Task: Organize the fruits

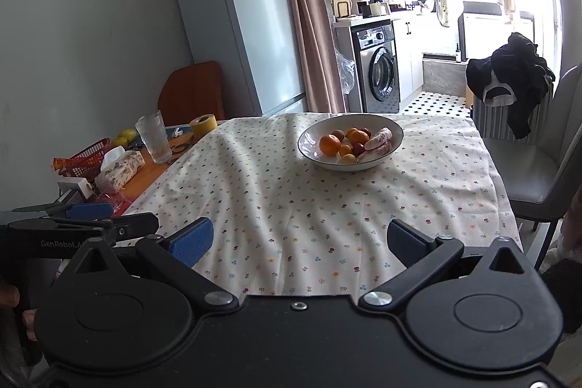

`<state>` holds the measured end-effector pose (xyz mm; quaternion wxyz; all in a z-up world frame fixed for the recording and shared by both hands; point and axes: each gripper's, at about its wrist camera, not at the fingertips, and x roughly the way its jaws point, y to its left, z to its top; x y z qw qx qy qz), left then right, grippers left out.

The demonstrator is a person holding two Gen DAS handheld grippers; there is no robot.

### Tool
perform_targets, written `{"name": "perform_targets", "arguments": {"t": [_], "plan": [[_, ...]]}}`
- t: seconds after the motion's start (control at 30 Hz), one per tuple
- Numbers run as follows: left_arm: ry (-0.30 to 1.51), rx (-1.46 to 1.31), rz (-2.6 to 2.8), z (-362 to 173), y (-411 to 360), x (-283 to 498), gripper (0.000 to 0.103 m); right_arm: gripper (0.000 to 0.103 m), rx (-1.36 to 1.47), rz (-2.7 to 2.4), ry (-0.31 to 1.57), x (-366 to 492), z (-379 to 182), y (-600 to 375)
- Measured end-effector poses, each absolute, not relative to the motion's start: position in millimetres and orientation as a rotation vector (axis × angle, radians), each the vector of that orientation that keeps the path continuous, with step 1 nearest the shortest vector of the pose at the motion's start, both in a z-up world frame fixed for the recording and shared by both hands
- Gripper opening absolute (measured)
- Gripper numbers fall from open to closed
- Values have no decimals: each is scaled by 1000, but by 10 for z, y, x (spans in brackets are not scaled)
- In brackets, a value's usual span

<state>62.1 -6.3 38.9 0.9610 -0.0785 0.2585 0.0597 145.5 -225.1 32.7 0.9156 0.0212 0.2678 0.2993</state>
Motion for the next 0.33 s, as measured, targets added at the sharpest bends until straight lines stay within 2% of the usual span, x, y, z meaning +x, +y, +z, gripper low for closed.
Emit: {"name": "perform_targets", "arguments": {"t": [0.33], "plan": [[526,-160,118,415,-6,620,103,103,36,605,560,1478,324,-2232]]}}
